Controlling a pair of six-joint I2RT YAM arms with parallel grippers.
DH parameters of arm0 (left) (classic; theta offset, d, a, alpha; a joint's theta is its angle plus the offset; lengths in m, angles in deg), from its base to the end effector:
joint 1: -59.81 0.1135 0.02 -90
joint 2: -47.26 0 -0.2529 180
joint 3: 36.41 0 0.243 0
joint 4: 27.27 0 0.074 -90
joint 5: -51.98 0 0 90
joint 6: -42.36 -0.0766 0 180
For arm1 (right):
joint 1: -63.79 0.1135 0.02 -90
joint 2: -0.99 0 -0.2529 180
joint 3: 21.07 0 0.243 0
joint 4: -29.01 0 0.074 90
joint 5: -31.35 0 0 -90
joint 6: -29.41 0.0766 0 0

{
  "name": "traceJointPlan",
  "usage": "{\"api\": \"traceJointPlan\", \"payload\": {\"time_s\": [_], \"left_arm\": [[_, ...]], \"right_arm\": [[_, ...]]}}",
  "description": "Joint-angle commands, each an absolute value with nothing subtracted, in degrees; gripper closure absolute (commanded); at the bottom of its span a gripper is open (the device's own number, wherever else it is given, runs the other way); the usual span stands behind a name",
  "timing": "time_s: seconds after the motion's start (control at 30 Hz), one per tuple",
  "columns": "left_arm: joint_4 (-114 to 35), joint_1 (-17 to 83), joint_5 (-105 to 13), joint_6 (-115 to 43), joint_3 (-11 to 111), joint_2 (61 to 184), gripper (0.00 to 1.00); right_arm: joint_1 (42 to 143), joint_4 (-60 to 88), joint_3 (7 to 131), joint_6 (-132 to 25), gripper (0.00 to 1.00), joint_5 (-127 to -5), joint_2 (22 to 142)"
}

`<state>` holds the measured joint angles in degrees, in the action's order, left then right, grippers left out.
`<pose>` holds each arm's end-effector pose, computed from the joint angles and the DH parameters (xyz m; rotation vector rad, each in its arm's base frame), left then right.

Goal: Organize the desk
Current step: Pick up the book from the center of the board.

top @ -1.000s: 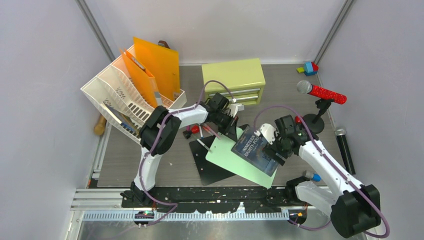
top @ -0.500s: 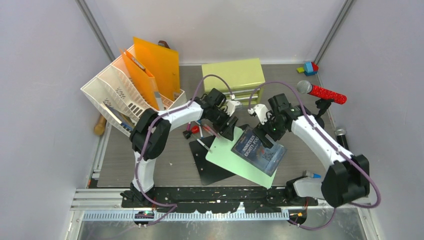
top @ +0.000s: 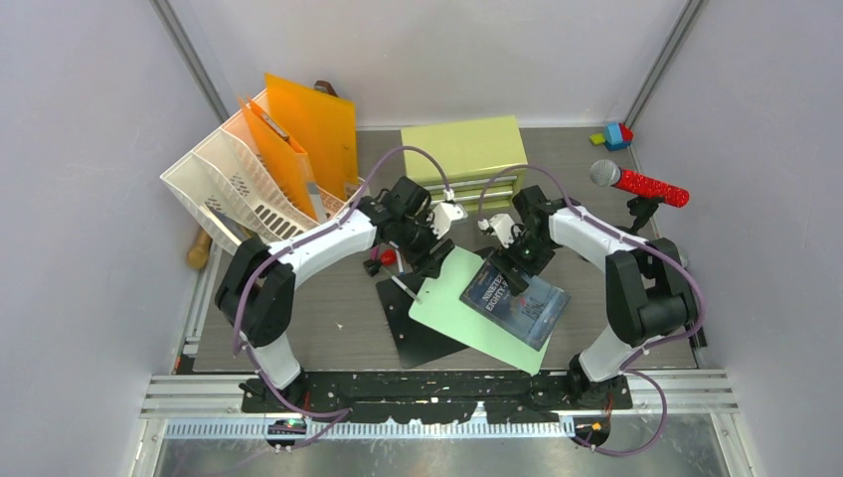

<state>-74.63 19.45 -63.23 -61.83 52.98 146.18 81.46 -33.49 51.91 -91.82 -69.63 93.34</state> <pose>0.2662 -0.2691 0.2031 1.3360 2.2166 -0.7363 0.2630 0.0991 0.1379 -1.2467 2.6929 0.2583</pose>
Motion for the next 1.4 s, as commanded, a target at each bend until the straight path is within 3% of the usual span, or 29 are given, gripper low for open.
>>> {"api": "traceJointPlan", "payload": {"time_s": [0.0, 0.17, 0.47, 0.63, 0.97, 1.37], "left_arm": [[-74.9, 19.7, -62.1, -64.7, 50.9, 143.7, 0.37], [-71.8, 19.4, -63.6, -64.7, 48.4, 142.4, 0.37], [-70.5, 17.5, -61.0, -67.0, 46.6, 142.2, 0.37], [-70.5, 17.4, -60.7, -67.1, 46.8, 142.2, 0.37], [-71.1, 17.4, -62.3, -63.7, 48.1, 142.1, 0.36], [-64.2, 19.5, -75.6, -51.5, 51.2, 150.5, 0.34]], "right_arm": [[81.6, -32.1, 54.3, -94.0, 0.19, -72.3, 95.8], [81.2, -32.1, 54.7, -95.7, 0.27, -73.8, 99.2], [79.3, -33.4, 56.2, -96.6, 0.67, -75.0, 101.5], [79.1, -35.9, 58.4, -96.7, 0.98, -75.9, 101.2], [79.1, -40.4, 61.9, -94.4, 1.00, -80.2, 93.4], [79.1, -43.8, 61.9, -91.9, 1.00, -86.2, 78.8]]}}
